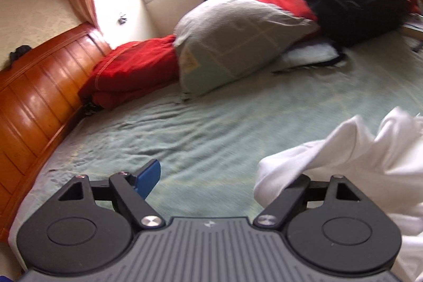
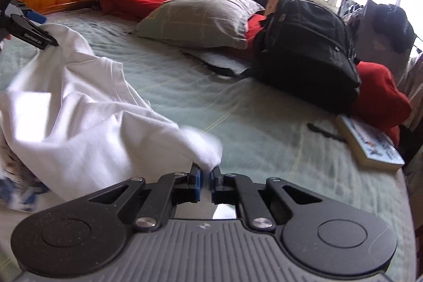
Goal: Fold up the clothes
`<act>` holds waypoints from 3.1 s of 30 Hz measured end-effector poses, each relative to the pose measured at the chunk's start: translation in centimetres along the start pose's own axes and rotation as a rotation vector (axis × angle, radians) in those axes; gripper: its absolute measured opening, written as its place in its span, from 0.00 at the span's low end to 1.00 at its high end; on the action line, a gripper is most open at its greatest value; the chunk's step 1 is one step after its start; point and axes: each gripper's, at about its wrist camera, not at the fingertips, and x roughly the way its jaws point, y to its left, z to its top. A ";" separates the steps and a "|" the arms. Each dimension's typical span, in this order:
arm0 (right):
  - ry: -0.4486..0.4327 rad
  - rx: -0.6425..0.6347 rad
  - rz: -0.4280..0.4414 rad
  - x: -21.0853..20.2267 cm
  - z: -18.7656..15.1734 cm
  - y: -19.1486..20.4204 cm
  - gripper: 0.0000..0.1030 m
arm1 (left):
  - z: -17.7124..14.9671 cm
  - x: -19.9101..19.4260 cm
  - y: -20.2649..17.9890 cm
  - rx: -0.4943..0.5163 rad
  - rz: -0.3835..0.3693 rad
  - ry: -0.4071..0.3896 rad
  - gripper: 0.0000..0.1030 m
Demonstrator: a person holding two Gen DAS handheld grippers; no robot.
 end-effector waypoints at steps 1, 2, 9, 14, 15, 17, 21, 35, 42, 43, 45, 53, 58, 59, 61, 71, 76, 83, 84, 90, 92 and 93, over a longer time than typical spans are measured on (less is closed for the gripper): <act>0.001 -0.001 -0.015 0.4 0.3 -0.3 0.09 | 0.3 0.6 0.3 -0.001 0.009 0.003 0.80; 0.004 0.002 -0.030 0.9 0.7 -0.8 0.09 | 0.6 1.2 0.7 -0.004 0.015 0.007 0.80; 0.019 0.061 -0.118 4.5 3.1 -4.4 0.08 | 2.6 5.7 2.4 -0.024 -0.002 0.029 0.80; -0.026 0.093 -0.207 6.0 5.7 -6.5 0.08 | 4.6 8.2 3.3 -0.071 0.011 -0.008 0.80; -0.026 0.100 -0.212 6.5 6.0 -6.8 0.09 | 4.7 8.8 3.2 -0.072 0.013 -0.012 0.80; 0.004 0.099 -0.214 8.1 6.5 -7.0 0.09 | 4.9 10.1 3.0 -0.073 0.012 -0.016 0.79; 0.135 0.091 -0.196 12.6 5.9 -7.2 0.09 | 4.4 14.4 1.8 -0.029 -0.097 0.120 0.80; 0.199 0.114 -0.252 15.4 6.2 -7.6 0.12 | 4.0 17.0 1.1 -0.030 -0.187 0.222 0.80; 0.223 0.165 -0.209 13.0 4.3 -7.3 0.39 | 2.0 14.4 1.3 -0.009 -0.246 0.230 0.80; 0.212 0.166 -0.206 12.2 4.3 -7.1 0.45 | 1.9 13.9 1.3 -0.007 -0.257 0.223 0.81; 0.190 0.169 -0.193 10.5 4.2 -6.7 0.48 | 1.5 12.7 1.3 -0.006 -0.277 0.209 0.83; 0.102 0.184 -0.073 4.5 3.3 -3.5 0.64 | -1.4 7.8 0.9 0.001 -0.336 0.178 0.88; 0.086 0.234 0.017 2.2 2.2 -1.4 0.70 | -3.7 4.6 1.4 -0.046 -0.361 0.169 0.93; 0.088 0.240 0.031 1.8 1.9 -1.0 0.70 | -4.2 4.0 1.5 -0.053 -0.371 0.175 0.93; 0.092 0.238 0.045 1.3 1.4 0.0 0.73 | -5.2 2.7 1.5 -0.065 -0.393 0.181 0.93; 0.074 0.291 0.101 -0.7 -0.5 4.6 0.80 | -8.1 -3.1 0.1 -0.212 -0.523 0.144 0.95; 0.041 0.307 0.131 -2.0 -0.1 6.3 0.84 | -8.2 -3.5 -1.7 -0.274 -0.559 0.140 0.95; 0.035 0.325 0.146 -2.3 -0.1 7.5 0.84 | -8.4 -2.3 -2.6 -0.350 -0.587 0.155 0.97; 0.038 0.331 0.147 -2.3 -0.2 7.6 0.84 | -8.7 -1.9 -2.5 -0.367 -0.580 0.165 0.97; 0.058 0.336 0.135 -1.9 -0.9 7.5 0.84 | -10.4 -0.4 -1.4 -0.418 -0.499 0.213 0.97; 0.060 0.347 0.133 -1.7 -1.0 7.3 0.84 | -10.4 -0.5 -1.0 -0.443 -0.545 0.202 0.97; 0.059 0.353 0.133 -1.7 -1.0 7.2 0.84 | -10.4 -0.6 -0.9 -0.462 -0.584 0.191 0.97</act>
